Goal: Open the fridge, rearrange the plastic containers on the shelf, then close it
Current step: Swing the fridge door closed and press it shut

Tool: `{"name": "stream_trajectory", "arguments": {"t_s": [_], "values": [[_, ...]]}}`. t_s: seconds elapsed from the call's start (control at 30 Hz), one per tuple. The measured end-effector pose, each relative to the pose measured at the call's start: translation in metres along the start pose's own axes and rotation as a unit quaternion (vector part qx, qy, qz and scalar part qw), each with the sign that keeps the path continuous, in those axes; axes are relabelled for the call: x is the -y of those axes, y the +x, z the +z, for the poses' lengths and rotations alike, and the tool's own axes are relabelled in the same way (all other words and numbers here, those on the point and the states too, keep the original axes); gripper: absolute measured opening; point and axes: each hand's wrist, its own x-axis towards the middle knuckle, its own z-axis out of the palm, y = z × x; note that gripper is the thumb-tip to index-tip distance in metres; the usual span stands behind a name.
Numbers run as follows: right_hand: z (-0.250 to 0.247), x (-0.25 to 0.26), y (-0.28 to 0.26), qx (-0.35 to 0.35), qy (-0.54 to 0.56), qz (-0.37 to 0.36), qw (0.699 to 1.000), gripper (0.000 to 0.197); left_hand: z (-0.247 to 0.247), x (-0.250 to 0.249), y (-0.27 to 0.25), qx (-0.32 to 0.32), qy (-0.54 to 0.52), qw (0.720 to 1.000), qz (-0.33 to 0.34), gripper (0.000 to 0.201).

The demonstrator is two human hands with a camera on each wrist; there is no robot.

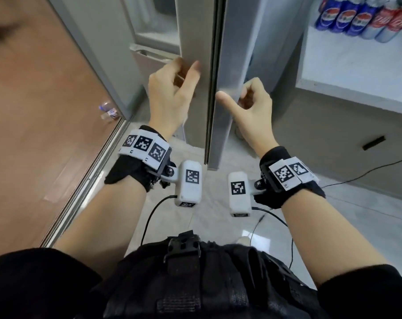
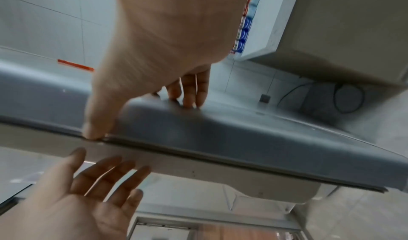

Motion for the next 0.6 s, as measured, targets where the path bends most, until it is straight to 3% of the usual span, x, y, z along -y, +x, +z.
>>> {"name": "stream_trajectory", "arguments": {"t_s": [0.1, 0.17, 0.33, 0.6], "values": [[0.055, 0.01, 0.005, 0.034, -0.02, -0.006, 0.999, 0.043, -0.045, 0.024, 0.006, 0.02, 0.015, 1.0, 0.012, 0.024], [0.089, 0.017, 0.014, 0.062, -0.037, -0.011, 0.997, 0.035, -0.076, 0.041, 0.016, 0.024, 0.025, 0.999, -0.017, 0.025], [0.167, 0.027, 0.049, 0.13, -0.037, -0.03, 0.99, 0.018, -0.132, 0.074, 0.049, 0.023, 0.075, 0.996, -0.045, 0.045], [0.254, 0.018, 0.141, 0.185, 0.016, -0.033, 0.982, 0.021, -0.167, 0.146, 0.141, 0.003, 0.099, 0.993, -0.069, 0.063]]}}
